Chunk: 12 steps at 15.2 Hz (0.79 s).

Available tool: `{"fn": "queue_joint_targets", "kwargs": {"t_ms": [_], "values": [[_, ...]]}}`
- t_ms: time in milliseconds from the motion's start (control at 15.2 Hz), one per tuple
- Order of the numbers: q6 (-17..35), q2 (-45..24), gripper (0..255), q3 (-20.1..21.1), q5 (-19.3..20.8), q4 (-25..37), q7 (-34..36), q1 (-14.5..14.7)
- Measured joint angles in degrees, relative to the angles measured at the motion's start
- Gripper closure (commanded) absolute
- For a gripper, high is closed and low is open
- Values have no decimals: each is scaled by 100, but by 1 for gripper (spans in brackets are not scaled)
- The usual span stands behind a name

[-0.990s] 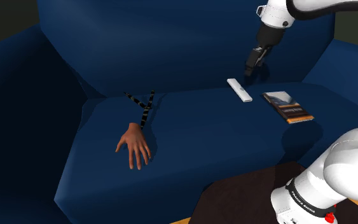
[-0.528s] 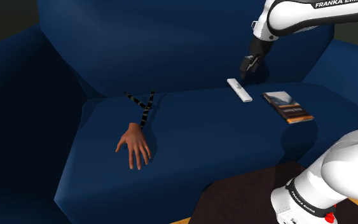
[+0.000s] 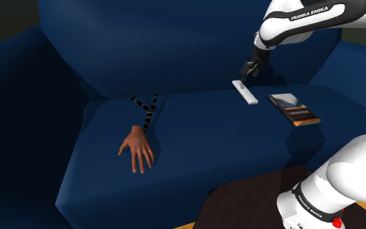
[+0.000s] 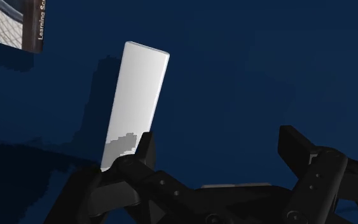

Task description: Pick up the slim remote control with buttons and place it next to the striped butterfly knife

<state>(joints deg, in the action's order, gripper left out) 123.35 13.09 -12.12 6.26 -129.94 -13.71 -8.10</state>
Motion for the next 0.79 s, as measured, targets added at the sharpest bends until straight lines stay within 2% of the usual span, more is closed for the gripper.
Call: {"fn": "queue_joint_targets", "kwargs": {"t_ms": [264,660,792], "values": [[493,-652,0,-238,-215,168,-142,-122],[957,-1886,0,-543,-824,906,-596,-399],[1064,-2113,0,-555,-948,1011,-647,-445]]}}
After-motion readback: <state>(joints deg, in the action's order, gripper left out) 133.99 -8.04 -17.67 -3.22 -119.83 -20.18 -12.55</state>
